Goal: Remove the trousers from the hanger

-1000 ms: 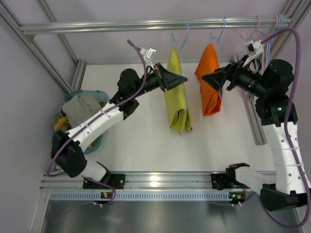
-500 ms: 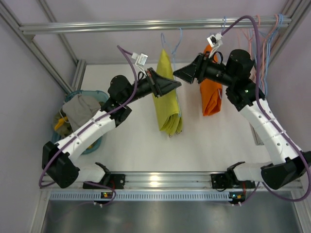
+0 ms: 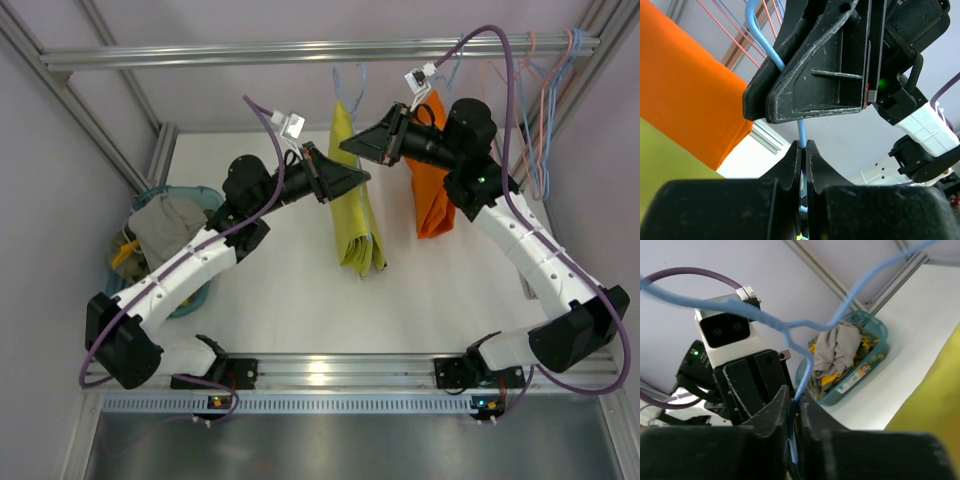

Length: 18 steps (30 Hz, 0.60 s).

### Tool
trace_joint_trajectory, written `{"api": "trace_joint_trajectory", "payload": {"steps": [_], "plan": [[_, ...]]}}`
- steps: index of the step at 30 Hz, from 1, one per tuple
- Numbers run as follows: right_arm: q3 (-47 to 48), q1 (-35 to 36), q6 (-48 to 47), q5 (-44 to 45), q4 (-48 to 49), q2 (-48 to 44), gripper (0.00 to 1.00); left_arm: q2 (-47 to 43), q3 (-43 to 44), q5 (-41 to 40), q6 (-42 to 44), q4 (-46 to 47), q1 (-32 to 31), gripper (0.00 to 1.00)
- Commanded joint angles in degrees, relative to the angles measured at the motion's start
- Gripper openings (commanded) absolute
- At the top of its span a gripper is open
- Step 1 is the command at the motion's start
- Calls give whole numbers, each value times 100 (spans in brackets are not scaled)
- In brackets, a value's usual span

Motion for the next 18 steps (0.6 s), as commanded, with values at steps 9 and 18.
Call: {"api": "trace_joint_trajectory", "payload": {"steps": [9,18], "plan": [[256,62,625,-364,638,-192,0,-1153,-269,-407,1830,-374,21,53],[792,-17,888,680,-381,-315,0,-2875,-1569,-1485,4578,-1886,38,74]]}}
